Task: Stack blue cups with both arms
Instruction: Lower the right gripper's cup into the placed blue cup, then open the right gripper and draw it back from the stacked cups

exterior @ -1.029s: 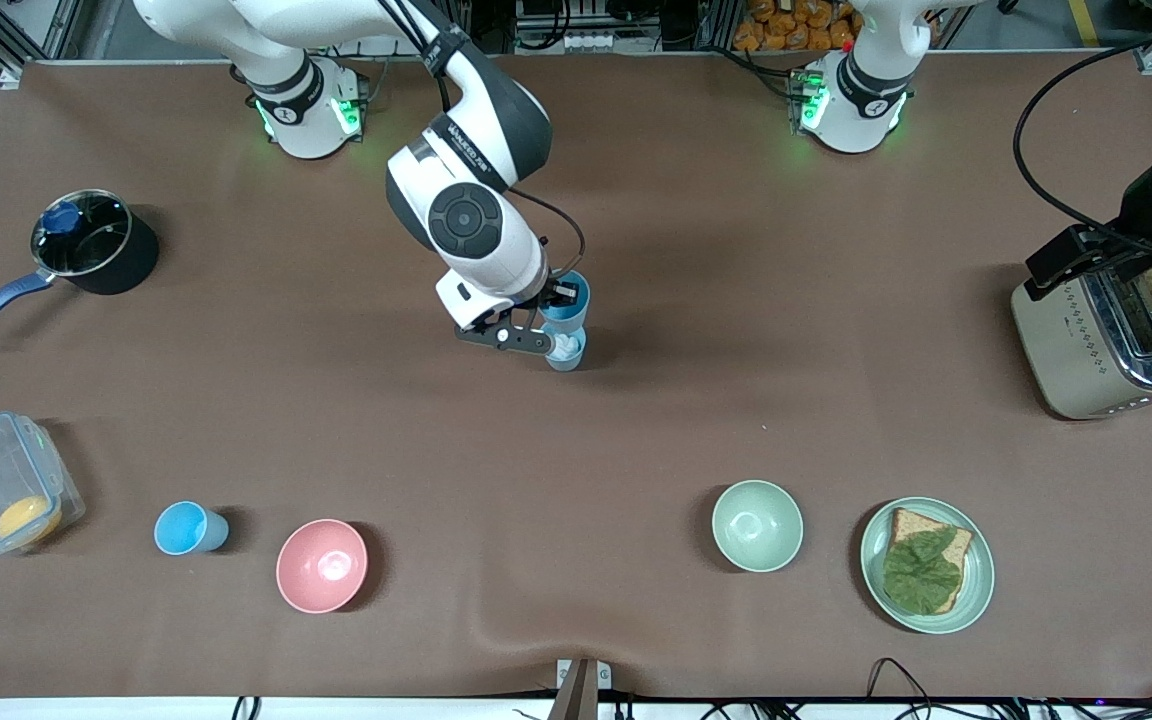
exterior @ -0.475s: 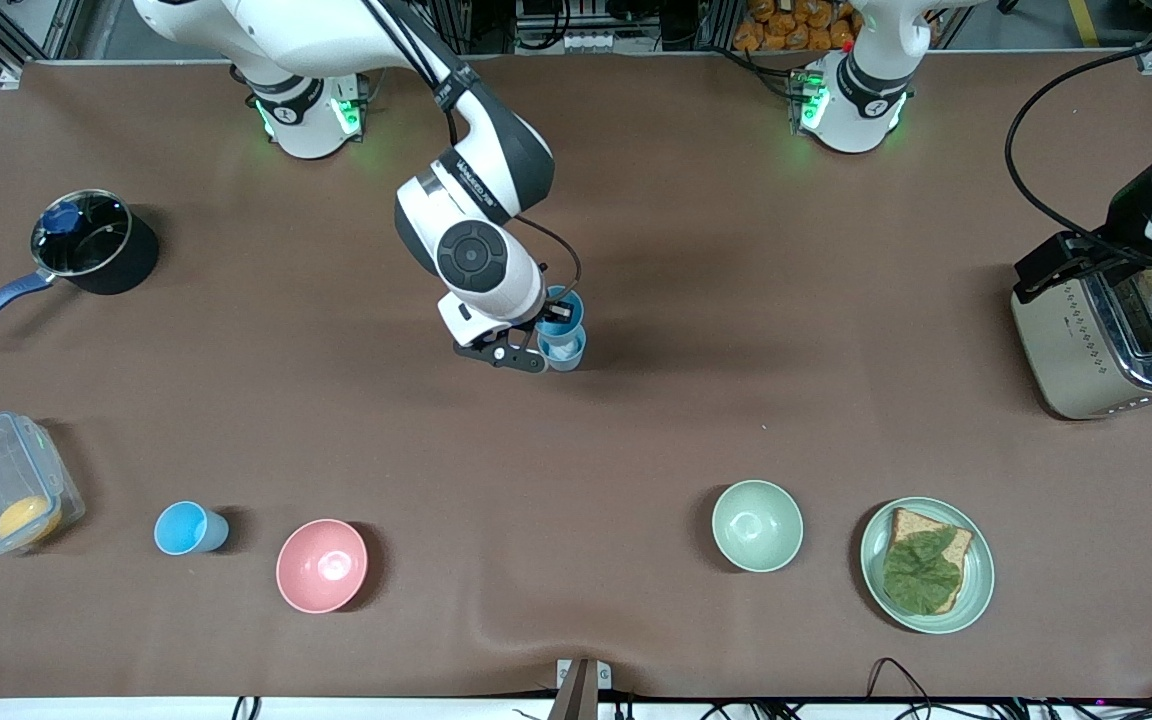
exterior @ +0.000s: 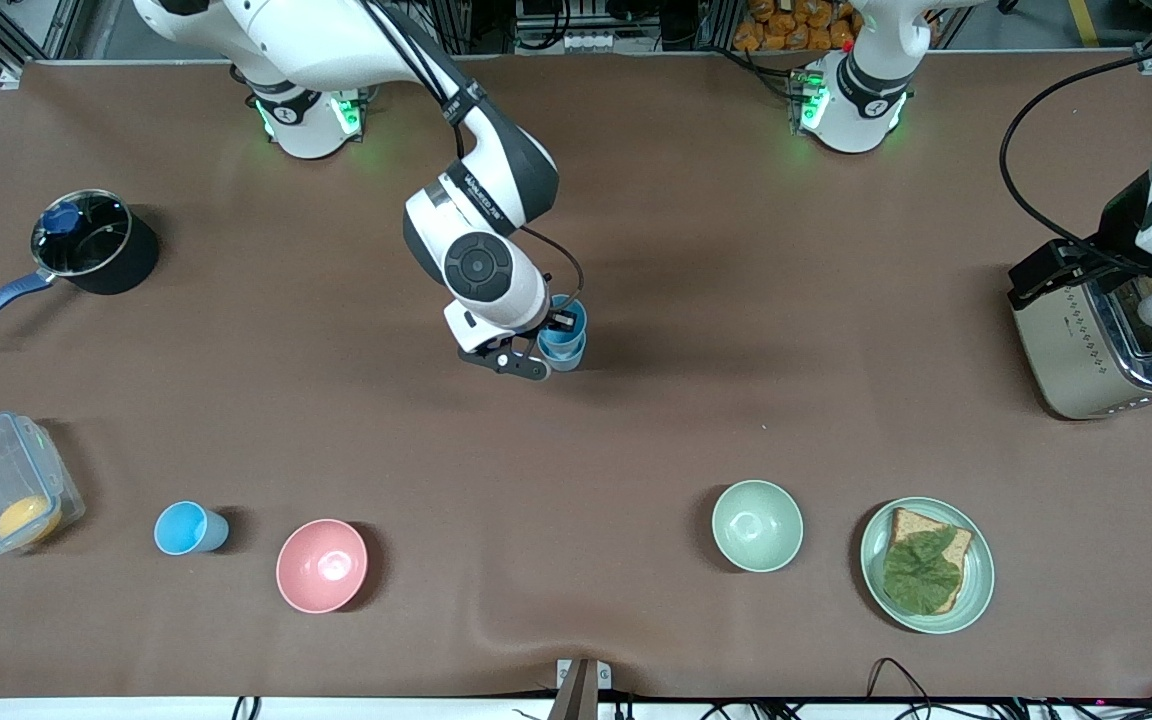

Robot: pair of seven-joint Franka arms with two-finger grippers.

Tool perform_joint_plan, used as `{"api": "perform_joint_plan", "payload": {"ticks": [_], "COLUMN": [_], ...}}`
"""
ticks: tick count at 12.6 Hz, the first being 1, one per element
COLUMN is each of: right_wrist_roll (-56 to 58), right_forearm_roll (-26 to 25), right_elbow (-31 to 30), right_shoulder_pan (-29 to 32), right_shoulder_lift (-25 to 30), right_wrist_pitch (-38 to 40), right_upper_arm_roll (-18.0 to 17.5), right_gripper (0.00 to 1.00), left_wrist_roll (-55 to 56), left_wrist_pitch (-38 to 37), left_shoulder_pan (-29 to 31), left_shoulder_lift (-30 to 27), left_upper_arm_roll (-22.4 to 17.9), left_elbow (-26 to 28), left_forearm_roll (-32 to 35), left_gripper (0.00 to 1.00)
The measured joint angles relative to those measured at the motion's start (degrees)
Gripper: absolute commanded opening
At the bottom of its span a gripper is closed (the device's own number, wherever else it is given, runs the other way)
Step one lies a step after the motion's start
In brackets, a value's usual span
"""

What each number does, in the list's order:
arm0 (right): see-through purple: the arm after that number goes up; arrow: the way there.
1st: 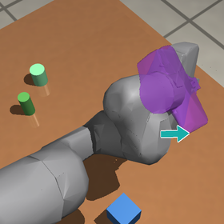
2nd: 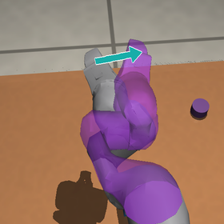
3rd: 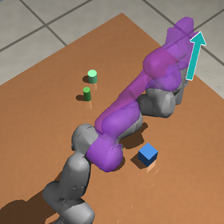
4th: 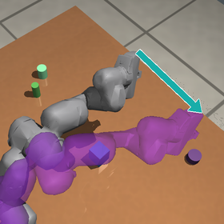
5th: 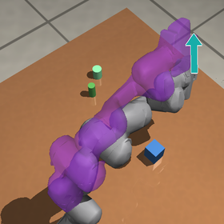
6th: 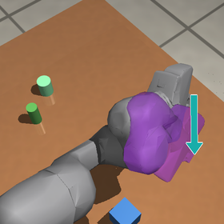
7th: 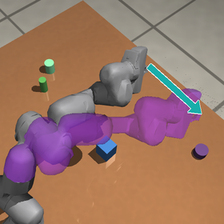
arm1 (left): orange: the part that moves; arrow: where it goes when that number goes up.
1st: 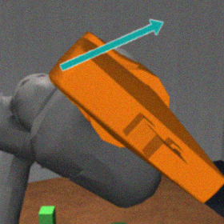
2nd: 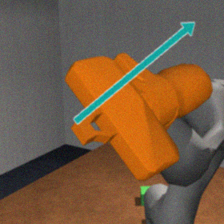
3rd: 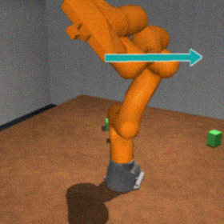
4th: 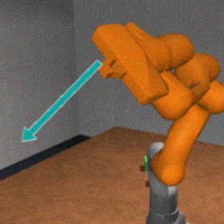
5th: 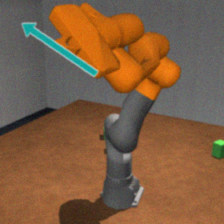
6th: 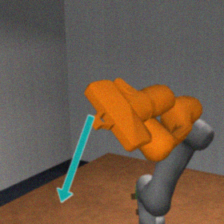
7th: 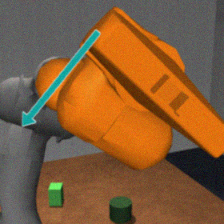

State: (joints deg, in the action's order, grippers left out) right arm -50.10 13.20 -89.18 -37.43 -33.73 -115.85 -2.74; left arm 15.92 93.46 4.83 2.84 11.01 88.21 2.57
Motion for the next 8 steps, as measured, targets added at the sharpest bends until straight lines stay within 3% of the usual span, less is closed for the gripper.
{"api": "perform_joint_plan", "payload": {"ticks": [2, 3, 4, 5, 8], "right_wrist_roll": [-0.05, -0.05, -0.06, -0.07, -0.08], "right_forearm_roll": [0.0, 0.0, 0.0, 0.0, 0.0], "right_elbow": [0.0, 0.0, 0.01, 0.03, 0.71], "right_shoulder_pan": [0.0, 0.0, 0.0, 0.0, 0.03], "right_shoulder_lift": [-0.36, -0.52, -0.63, -0.7, -0.68], "right_wrist_pitch": [-0.62, -0.75, -0.82, -0.83, -0.83], "right_upper_arm_roll": [0.05, 0.04, 0.02, 0.02, 0.2], "right_gripper": [0.0, 0.13, 0.52, 1.0, 1.0], "left_wrist_roll": [0.0, 0.0, 0.0, 0.0, 0.0], "left_wrist_pitch": [0.01, 0.01, 0.01, 0.01, 0.18], "left_shoulder_pan": [0.03, 0.03, 0.03, 0.03, 0.03], "left_shoulder_lift": [0.0, 0.0, 0.0, 0.0, -0.01], "left_upper_arm_roll": [-0.07, -0.07, -0.07, -0.07, -0.07], "left_elbow": [0.0, 0.0, 0.0, 0.0, -0.03], "left_forearm_roll": [0.0, 0.0, 0.0, 0.0, 0.0], "left_gripper": [1.0, 1.0, 1.0, 1.0, 1.0]}}
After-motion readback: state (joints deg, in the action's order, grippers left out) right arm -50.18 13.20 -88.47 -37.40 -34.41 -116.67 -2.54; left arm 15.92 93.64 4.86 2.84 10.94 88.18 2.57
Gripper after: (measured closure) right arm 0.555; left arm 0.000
